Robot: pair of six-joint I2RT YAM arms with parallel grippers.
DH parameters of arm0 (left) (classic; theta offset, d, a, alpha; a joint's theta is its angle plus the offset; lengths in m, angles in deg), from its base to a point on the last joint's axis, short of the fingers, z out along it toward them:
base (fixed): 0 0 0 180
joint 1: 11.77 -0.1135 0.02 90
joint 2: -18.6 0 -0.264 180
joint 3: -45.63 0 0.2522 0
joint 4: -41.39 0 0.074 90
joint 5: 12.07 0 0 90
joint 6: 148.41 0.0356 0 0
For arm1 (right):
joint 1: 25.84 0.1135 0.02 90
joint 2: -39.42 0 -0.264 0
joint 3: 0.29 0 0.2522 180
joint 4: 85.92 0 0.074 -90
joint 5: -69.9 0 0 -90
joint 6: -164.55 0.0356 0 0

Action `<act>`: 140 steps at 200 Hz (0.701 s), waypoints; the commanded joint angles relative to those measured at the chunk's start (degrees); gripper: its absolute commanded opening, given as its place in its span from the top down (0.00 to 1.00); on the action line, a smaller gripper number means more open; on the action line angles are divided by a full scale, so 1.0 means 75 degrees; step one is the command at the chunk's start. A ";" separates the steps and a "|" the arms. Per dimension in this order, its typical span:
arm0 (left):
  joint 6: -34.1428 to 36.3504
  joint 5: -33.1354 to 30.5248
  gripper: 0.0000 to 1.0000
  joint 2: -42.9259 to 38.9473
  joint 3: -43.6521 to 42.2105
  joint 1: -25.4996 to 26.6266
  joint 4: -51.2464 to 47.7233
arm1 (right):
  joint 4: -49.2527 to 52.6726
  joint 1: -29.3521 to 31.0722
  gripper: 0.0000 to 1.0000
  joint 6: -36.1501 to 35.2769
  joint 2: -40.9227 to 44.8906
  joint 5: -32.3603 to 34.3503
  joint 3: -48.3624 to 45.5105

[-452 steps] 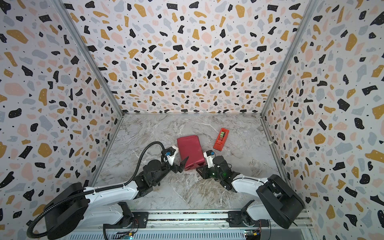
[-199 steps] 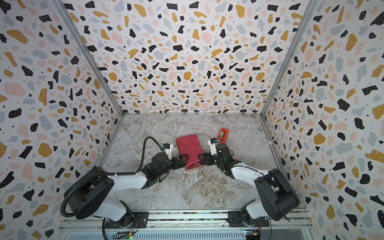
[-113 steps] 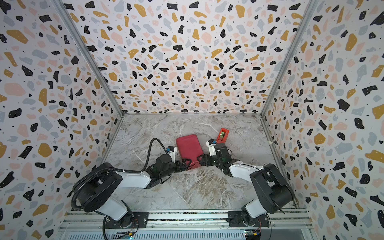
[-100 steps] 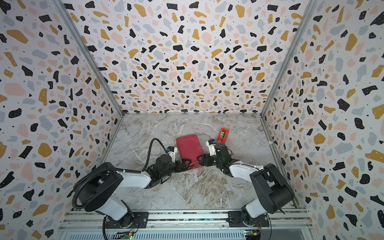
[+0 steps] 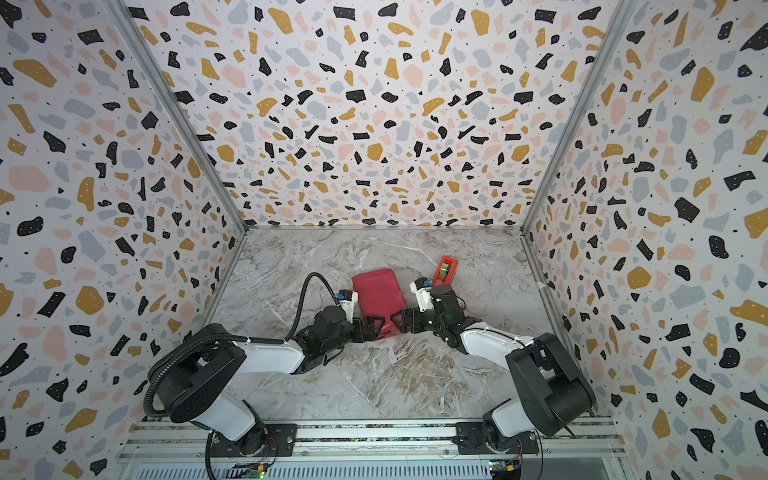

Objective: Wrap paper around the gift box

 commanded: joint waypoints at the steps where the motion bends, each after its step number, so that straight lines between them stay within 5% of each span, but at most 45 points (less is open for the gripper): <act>1: 0.0120 -0.0196 0.00 -0.0342 0.0121 -0.0008 0.0069 | 0.0323 0.0037 0.10 -0.0233 -0.0231 0.0174 0.0283; 53: 0.0142 -0.0281 0.00 -0.0891 0.0044 -0.0244 -0.0193 | 0.0442 -0.0092 0.11 -0.0358 -0.0279 0.0132 0.0215; 98: -0.0334 -0.0238 0.00 -0.1056 -0.0195 -0.0423 0.0109 | 0.0249 -0.0692 0.10 0.0062 0.0327 -0.0859 0.0304; 140: -0.0861 -0.0016 0.00 -0.0410 0.0159 -0.0771 0.0376 | 0.0028 -0.0898 0.10 0.0447 -0.0824 -0.1404 0.1107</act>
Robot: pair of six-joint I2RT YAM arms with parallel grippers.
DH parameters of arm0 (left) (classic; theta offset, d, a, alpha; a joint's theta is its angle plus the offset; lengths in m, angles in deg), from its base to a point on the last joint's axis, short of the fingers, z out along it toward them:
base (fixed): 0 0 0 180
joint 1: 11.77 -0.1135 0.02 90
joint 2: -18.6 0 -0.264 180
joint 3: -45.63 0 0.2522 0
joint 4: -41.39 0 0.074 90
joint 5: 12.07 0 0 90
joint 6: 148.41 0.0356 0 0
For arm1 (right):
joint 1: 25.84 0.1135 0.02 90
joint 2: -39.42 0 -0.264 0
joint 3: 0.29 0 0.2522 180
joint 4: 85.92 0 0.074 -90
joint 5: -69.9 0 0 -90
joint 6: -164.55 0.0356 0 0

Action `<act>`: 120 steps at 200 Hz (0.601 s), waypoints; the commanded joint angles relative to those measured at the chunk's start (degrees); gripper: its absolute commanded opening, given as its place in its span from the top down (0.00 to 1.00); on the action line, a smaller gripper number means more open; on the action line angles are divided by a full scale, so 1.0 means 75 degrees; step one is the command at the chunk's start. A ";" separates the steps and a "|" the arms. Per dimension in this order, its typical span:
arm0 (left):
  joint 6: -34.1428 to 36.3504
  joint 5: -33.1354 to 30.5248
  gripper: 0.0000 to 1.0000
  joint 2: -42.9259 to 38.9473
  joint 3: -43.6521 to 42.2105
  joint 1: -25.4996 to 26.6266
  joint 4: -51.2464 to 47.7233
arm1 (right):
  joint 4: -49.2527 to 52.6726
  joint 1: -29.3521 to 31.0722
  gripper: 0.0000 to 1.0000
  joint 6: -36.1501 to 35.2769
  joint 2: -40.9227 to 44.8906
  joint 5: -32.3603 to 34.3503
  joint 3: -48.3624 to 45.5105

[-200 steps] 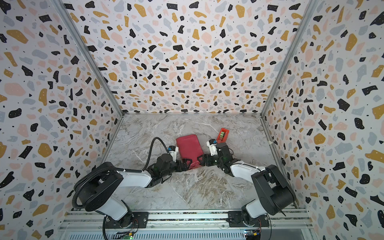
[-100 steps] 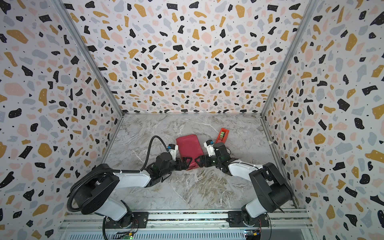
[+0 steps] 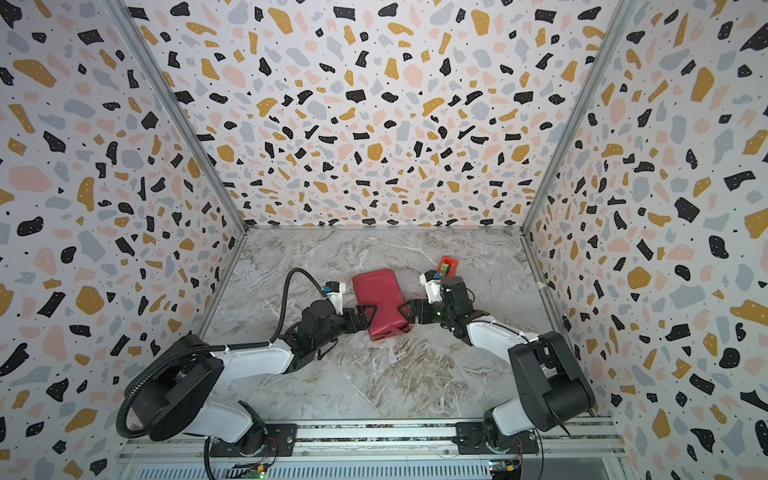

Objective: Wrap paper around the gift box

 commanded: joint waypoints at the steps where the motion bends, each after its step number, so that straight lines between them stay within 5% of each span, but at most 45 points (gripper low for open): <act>1: -0.0431 0.0156 0.00 0.0408 0.0238 -0.0187 0.0483 | -0.0211 0.0014 0.11 0.0331 -0.0653 -0.0570 0.0590; 51: -0.0563 0.0808 0.07 0.1014 0.0669 -0.0060 0.0826 | -0.0828 0.0162 0.21 0.0752 -0.1328 -0.1412 0.0843; 120: -0.1761 0.0652 0.08 -0.0351 -0.1523 0.0833 0.1935 | -0.1448 0.0471 0.28 0.1757 0.0789 -0.1397 -0.1853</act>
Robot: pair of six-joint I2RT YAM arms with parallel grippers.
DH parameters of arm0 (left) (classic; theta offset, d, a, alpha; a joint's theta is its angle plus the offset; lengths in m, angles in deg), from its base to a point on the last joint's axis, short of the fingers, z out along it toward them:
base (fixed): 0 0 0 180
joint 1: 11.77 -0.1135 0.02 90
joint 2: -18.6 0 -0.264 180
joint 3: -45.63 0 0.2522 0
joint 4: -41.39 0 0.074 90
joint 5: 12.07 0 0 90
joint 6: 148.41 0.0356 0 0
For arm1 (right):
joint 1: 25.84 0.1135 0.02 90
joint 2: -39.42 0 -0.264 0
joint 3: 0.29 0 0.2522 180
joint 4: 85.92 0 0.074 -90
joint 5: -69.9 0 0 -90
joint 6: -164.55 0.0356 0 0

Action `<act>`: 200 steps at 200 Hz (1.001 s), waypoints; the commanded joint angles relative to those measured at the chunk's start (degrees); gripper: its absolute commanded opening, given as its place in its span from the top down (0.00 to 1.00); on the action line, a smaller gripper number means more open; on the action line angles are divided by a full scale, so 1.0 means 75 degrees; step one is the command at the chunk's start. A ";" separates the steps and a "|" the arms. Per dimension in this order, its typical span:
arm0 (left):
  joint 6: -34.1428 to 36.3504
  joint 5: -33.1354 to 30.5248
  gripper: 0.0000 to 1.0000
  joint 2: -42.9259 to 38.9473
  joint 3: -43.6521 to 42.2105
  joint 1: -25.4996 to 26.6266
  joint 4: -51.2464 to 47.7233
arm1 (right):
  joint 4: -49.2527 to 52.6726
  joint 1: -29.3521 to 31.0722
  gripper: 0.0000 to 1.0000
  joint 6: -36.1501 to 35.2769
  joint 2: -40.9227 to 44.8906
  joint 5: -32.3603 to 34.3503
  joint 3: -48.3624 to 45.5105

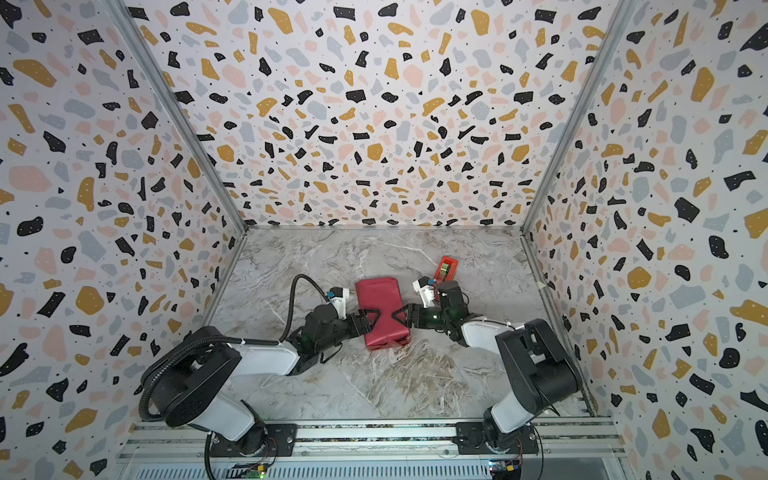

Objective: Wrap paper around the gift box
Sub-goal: 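Rotate the wrapped box upright with both grippers, open end facing up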

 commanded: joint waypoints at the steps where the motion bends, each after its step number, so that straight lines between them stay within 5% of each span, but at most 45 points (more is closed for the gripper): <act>1: -0.0617 -0.0084 0.08 -0.0712 -0.0885 0.0348 0.0790 | -0.0270 0.0165 0.28 0.0520 0.0910 -0.0026 -0.0872; 52: -0.0168 -0.1083 0.00 -0.1873 -0.0941 0.0141 -0.0585 | 0.0650 -0.0210 0.09 0.0334 0.1525 0.1038 -0.0851; 123: -0.0461 -0.0349 0.02 0.0176 0.0297 -0.0116 0.0163 | -0.0070 0.0066 0.10 0.0567 -0.0486 0.0315 0.0632; 200: -0.0565 0.0210 0.03 0.0286 0.0927 0.0010 0.0673 | -0.0816 0.0247 0.16 0.0854 -0.0417 0.0006 0.0856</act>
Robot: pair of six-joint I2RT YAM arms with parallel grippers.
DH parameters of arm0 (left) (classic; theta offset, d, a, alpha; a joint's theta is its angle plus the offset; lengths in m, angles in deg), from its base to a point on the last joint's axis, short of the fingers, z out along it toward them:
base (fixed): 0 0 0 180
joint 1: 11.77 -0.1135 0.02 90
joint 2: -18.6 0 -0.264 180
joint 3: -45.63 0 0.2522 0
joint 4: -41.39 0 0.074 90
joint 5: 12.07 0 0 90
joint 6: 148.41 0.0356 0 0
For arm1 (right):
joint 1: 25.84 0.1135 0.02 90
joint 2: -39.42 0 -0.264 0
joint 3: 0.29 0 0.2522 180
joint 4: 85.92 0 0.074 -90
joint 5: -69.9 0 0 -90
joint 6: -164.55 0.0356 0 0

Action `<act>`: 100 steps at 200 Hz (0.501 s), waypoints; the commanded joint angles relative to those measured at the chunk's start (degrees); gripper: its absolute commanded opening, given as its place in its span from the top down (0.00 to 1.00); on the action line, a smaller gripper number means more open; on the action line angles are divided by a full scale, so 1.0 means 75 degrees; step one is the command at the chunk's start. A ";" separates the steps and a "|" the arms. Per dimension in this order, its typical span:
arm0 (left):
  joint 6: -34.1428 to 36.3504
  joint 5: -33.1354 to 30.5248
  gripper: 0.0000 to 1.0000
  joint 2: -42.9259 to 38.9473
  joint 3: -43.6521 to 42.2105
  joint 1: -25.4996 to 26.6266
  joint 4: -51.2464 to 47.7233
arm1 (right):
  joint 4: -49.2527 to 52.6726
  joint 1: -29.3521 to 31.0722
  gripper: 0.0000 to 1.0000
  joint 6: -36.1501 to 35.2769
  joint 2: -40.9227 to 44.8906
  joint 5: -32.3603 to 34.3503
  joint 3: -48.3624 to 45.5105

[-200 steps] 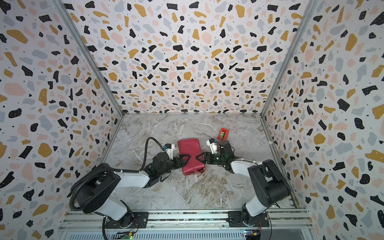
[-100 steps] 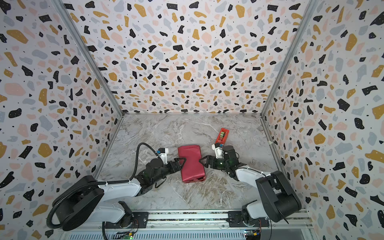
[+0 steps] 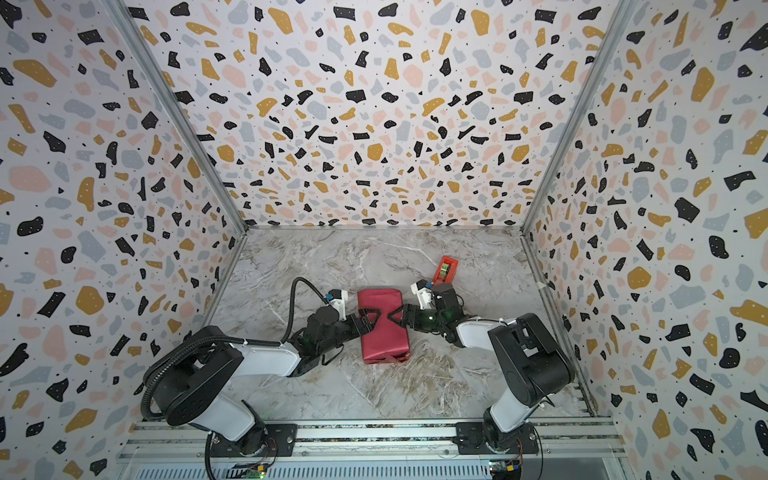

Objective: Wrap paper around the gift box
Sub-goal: 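Rotate the wrapped box upright with both grippers, open end facing up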

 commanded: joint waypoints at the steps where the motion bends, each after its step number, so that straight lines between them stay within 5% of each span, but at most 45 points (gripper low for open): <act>1: -0.0105 0.0586 0.03 -0.0062 0.0455 0.0063 0.0836 | -0.0518 0.0096 0.16 0.0150 0.0442 -0.0342 0.0329; 100: 0.0282 0.0659 0.05 -0.0892 0.0983 0.0084 0.0173 | -0.1254 0.0084 0.14 0.0194 0.1888 -0.0063 -0.0132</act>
